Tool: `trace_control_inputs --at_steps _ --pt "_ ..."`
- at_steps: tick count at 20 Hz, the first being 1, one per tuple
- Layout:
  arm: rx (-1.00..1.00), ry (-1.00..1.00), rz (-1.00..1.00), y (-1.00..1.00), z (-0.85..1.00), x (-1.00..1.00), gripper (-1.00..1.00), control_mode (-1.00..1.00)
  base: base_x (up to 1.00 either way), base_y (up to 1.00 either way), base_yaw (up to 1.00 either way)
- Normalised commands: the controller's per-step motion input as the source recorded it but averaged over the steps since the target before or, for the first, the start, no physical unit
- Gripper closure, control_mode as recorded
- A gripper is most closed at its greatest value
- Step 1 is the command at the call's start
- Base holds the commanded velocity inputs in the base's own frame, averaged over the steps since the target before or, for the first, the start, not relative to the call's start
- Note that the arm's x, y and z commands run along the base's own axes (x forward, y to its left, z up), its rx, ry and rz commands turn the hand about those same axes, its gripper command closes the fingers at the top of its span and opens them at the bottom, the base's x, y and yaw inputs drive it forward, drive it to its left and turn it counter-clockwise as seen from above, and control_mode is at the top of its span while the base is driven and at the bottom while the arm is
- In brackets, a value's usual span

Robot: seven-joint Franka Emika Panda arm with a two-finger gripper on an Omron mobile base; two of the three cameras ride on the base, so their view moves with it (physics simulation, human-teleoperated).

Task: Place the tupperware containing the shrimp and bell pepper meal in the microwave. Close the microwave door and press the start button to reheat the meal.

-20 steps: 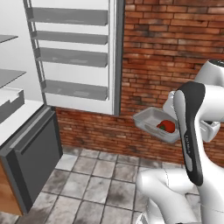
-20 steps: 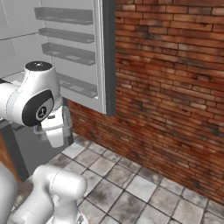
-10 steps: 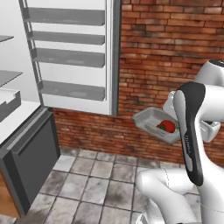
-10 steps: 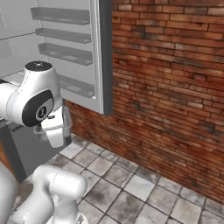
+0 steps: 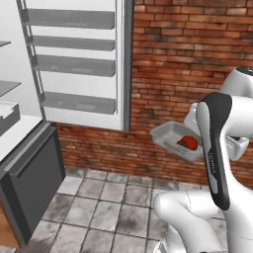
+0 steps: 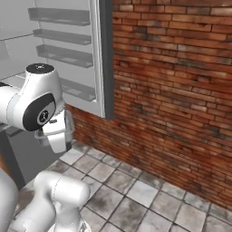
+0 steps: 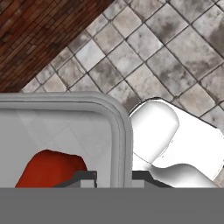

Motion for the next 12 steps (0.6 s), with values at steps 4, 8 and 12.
trace_control_inputs --at_steps 4,8,12 --pt "0.0 0.0 0.0 0.0 0.0 0.0 1.0 1.0 0.31 0.36 -0.79" --pt "0.0 0.0 0.0 0.0 0.0 0.0 1.0 1.0 1.0 0.55 -0.44" --pt "0.0 0.0 0.0 0.0 0.0 0.0 1.0 1.0 0.94 0.4 -0.49"
